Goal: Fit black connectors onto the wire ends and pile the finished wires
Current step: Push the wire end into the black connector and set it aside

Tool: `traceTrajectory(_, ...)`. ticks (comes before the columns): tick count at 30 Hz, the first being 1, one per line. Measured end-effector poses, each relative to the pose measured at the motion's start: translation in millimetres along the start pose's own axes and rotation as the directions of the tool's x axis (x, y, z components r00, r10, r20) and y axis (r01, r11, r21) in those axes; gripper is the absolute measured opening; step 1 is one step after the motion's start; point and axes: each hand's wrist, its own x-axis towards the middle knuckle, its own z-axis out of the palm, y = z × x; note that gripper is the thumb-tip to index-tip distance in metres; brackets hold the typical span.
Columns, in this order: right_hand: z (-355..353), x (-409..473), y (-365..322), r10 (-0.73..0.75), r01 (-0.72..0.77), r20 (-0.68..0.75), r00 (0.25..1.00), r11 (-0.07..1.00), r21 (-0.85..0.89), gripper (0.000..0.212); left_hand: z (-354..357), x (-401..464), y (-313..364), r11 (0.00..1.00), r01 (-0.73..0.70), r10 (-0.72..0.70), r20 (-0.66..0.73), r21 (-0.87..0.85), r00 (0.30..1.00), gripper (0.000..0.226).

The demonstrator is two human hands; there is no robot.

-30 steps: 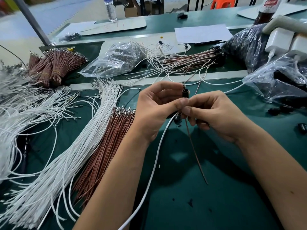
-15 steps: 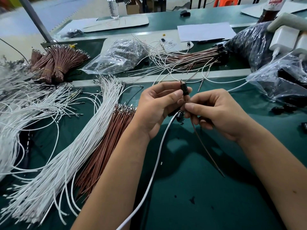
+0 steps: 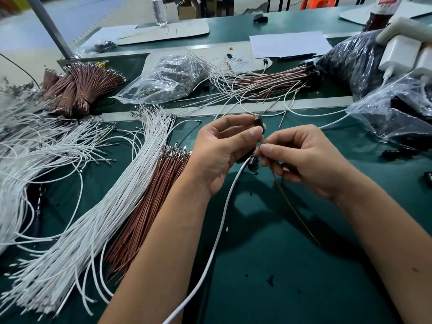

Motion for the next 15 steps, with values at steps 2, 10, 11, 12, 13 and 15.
traceTrajectory(2, 0.1, 0.2, 0.2, 0.005, -0.005, 0.029, 1.0, 1.0, 0.01, 0.014, 0.6, 0.0, -1.1, 0.999, -0.014, 0.014, 0.001, 0.028, 1.0, 0.027)
traceTrajectory(10, 0.5, 0.7, -0.1, -0.007, 0.006, 0.07, 0.998, 1.0, 0.015, 0.018, -0.6, -0.6, 0.6, 1.0, -0.021, 0.021, 0.016, 0.001, 1.0, 0.02)
traceTrajectory(11, 0.8, 0.8, -0.1, -0.011, 0.01, 0.065, 0.998, 1.0, 0.016, 0.019, -0.4, -0.5, 0.6, 1.0, -0.019, 0.019, 0.016, -0.002, 1.0, 0.019)
traceTrajectory(12, 0.9, 1.1, 0.2, -0.015, 0.014, 0.061, 0.998, 1.0, 0.015, 0.019, -0.7, -0.6, 0.8, 1.0, -0.018, 0.018, 0.015, -0.002, 1.0, 0.018)
traceTrajectory(13, 0.8, 1.2, 0.3, -0.019, 0.018, 0.059, 0.998, 1.0, 0.009, 0.018, -0.9, -0.4, 1.0, 1.0, -0.017, 0.016, 0.013, 0.003, 1.0, 0.017)
traceTrajectory(15, 0.1, 1.1, 0.8, -0.023, 0.023, 0.058, 0.998, 1.0, -0.012, 0.018, -1.6, 0.0, 1.2, 1.0, -0.017, 0.017, 0.008, 0.014, 1.0, 0.015)
